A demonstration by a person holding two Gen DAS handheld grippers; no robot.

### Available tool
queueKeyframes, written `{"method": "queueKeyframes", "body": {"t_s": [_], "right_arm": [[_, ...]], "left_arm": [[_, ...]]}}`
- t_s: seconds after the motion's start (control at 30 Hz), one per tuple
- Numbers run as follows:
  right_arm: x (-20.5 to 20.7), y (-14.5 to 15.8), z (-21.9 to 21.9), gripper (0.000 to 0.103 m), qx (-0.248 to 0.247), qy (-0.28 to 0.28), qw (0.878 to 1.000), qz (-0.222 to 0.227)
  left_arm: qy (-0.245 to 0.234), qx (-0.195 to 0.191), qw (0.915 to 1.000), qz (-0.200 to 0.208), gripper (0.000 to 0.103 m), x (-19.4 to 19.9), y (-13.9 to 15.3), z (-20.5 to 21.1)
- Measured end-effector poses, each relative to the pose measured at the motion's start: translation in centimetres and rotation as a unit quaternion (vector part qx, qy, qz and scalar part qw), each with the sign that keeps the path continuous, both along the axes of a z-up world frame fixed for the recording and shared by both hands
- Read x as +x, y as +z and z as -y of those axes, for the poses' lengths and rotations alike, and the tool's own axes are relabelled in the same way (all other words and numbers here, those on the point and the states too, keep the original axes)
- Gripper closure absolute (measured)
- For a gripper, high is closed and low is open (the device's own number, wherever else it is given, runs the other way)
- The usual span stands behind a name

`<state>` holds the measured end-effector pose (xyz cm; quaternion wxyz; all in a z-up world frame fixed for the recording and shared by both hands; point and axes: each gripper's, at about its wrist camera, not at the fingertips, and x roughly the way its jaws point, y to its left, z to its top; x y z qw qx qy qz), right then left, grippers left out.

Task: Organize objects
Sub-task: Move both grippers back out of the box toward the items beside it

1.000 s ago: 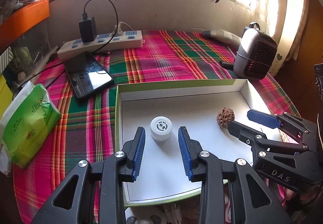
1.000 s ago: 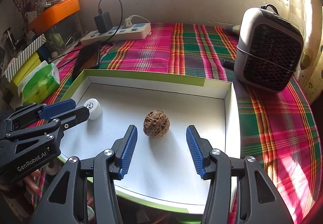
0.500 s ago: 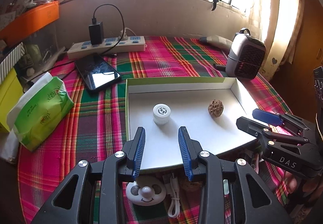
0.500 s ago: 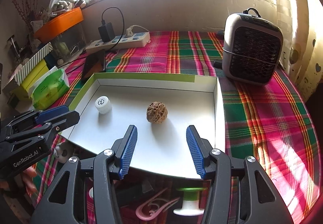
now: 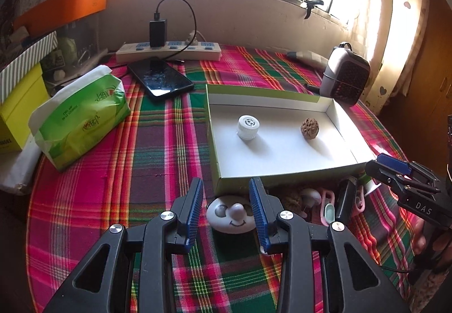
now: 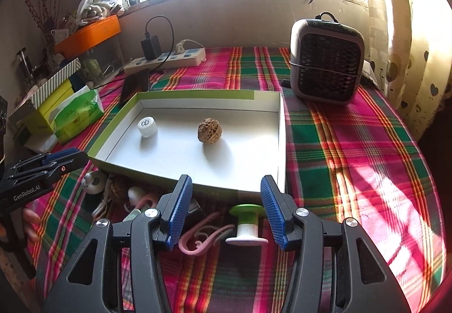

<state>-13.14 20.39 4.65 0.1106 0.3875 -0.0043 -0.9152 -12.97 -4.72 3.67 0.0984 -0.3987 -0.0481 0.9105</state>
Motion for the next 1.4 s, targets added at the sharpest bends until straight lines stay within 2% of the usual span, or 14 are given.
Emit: {"method": "queueKeyframes", "body": {"t_s": [0.53, 0.9, 1.13, 1.4], "right_arm": [[2.6, -1.6, -2.9, 0.051, -0.013, -0.030, 0.999, 0.017], [1.8, -2.6, -2.3, 0.051, -0.021, -0.017, 0.999, 0.035], [0.9, -2.8, -2.4, 0.051, -0.042, -0.026, 0.998, 0.046], [0.1, -2.7, -2.7, 0.051, -0.037, -0.043, 0.997, 0.044]], "left_arm": [[0.008, 0.025, 0.9993, 0.025, 0.068, 0.5, -1.8, 1.3], [-0.002, 0.039, 0.9987, 0.034, 0.065, 0.4, -2.4, 0.9], [-0.009, 0.042, 0.9982, 0.041, 0.064, 0.0, -2.7, 0.5], [-0.014, 0.040, 0.9980, 0.046, 0.064, -0.5, -3.0, 0.1]]}}
